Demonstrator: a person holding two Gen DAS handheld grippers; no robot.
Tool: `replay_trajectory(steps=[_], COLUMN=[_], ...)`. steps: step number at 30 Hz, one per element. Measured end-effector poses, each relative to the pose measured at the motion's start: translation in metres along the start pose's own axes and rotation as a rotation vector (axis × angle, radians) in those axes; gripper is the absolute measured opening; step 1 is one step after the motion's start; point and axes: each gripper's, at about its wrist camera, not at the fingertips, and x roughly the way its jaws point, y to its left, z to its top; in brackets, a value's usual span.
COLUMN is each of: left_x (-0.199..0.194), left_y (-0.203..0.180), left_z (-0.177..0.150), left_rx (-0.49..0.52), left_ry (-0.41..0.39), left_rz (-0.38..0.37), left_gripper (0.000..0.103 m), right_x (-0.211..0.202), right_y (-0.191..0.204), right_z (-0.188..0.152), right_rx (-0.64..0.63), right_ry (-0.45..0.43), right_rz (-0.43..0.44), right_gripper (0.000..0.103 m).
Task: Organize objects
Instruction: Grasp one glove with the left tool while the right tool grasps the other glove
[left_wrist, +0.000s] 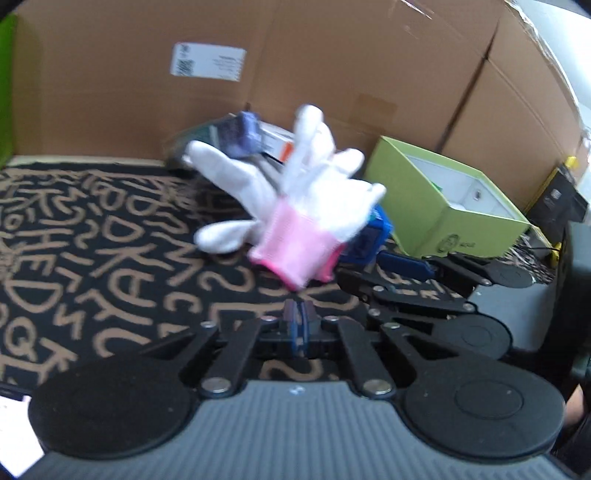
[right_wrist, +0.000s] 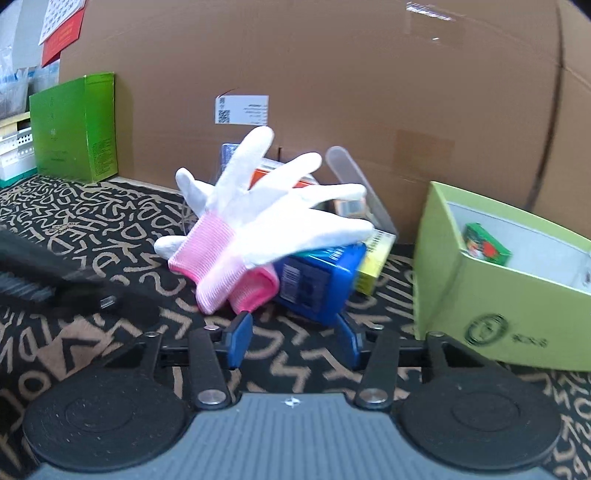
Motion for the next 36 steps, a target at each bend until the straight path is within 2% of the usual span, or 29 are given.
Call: replay_trajectory(steps=[1, 2, 3, 4, 5, 6, 8, 9, 10, 11, 13, 15, 16, 23, 25, 27, 28, 29, 32, 34, 36], left_x=[0.001, -0.001, 0.0, 0.0, 0.002, 0.007, 0.018, 0.026, 0.032, 0.038, 0.047, 0.055, 0.055, 0.011, -0.003, -0.016, -0.02, -0.023, -0.03, -0.032, -0.032], left_y=[0.001, 0.005, 0.005, 0.005, 0.004, 0.002, -0.001, -0.001, -0.001, 0.0, 0.001, 0.001, 0.0, -0.011, -0.01, -0.005, -0.001, 0.002, 0.008, 0.01, 0.009], left_z=[0.002, 0.007, 0.011, 0.015, 0.02, 0.026, 0.037, 0.041, 0.045, 0.047, 0.052, 0.052, 0.049, 0.011, -0.001, -0.012, -0.018, -0.023, -0.035, -0.037, -0.036], left_rx=[0.002, 0.0, -0.002, -0.001, 0.008, 0.025, 0.041, 0.034, 0.023, 0.008, -0.014, -0.015, -0.015, 0.003, 0.002, -0.01, -0.015, -0.02, -0.029, -0.033, -0.028], left_ry=[-0.013, -0.022, -0.04, -0.068, -0.09, -0.096, -0.092, -0.087, -0.078, -0.072, -0.049, 0.003, 0.022, 0.032, 0.036, 0.043, 0.053, 0.069, 0.103, 0.098, 0.079], left_rz=[0.014, 0.029, 0.042, 0.056, 0.074, 0.089, 0.088, 0.089, 0.09, 0.083, 0.043, 0.008, -0.005, -0.122, -0.116, -0.091, -0.077, -0.063, -0.042, -0.036, -0.02], left_gripper=[0.014, 0.033, 0.057, 0.063, 0.065, 0.065, 0.064, 0.064, 0.063, 0.063, 0.049, 0.002, 0.002, 0.002, 0.002, 0.002, 0.002, 0.002, 0.002, 0.003, 0.009], right_x=[0.005, 0.011, 0.015, 0.02, 0.023, 0.026, 0.03, 0.029, 0.026, 0.022, 0.013, 0.002, -0.002, -0.035, -0.034, -0.029, -0.025, -0.023, -0.01, -0.002, 0.007], right_y=[0.003, 0.006, 0.009, 0.012, 0.015, 0.016, 0.017, 0.017, 0.016, 0.014, 0.011, 0.011, 0.01, 0.007, 0.007, 0.008, 0.007, 0.006, 0.001, 0.0, 0.002], right_z=[0.002, 0.005, 0.007, 0.009, 0.011, 0.012, 0.013, 0.012, 0.012, 0.011, 0.01, 0.008, 0.007, 0.001, 0.001, 0.0, -0.001, -0.003, -0.006, -0.006, -0.003], right_rx=[-0.001, -0.001, 0.0, 0.001, 0.002, 0.005, 0.011, 0.012, 0.022, 0.035, 0.047, 0.041, 0.046, 0.078, 0.05, 0.028, 0.034, 0.045, 0.078, 0.09, 0.099], right_ry=[0.001, 0.0, -0.003, -0.005, -0.008, -0.012, -0.014, -0.013, -0.018, -0.021, -0.027, -0.036, -0.04, -0.076, -0.083, -0.069, -0.063, -0.06, -0.033, -0.017, -0.01], right_rz=[0.01, 0.02, 0.027, 0.03, 0.028, 0.037, 0.05, 0.048, 0.056, 0.07, 0.093, 0.09, 0.094, 0.116, 0.085, 0.05, 0.043, 0.046, 0.058, 0.065, 0.074], right_gripper=[0.047, 0.046, 0.045, 0.044, 0.042, 0.038, 0.019, 0.012, 0.008, 0.007, 0.007, 0.006, 0.002, 0.002, 0.003, 0.014, 0.025, 0.03, 0.03, 0.03, 0.031])
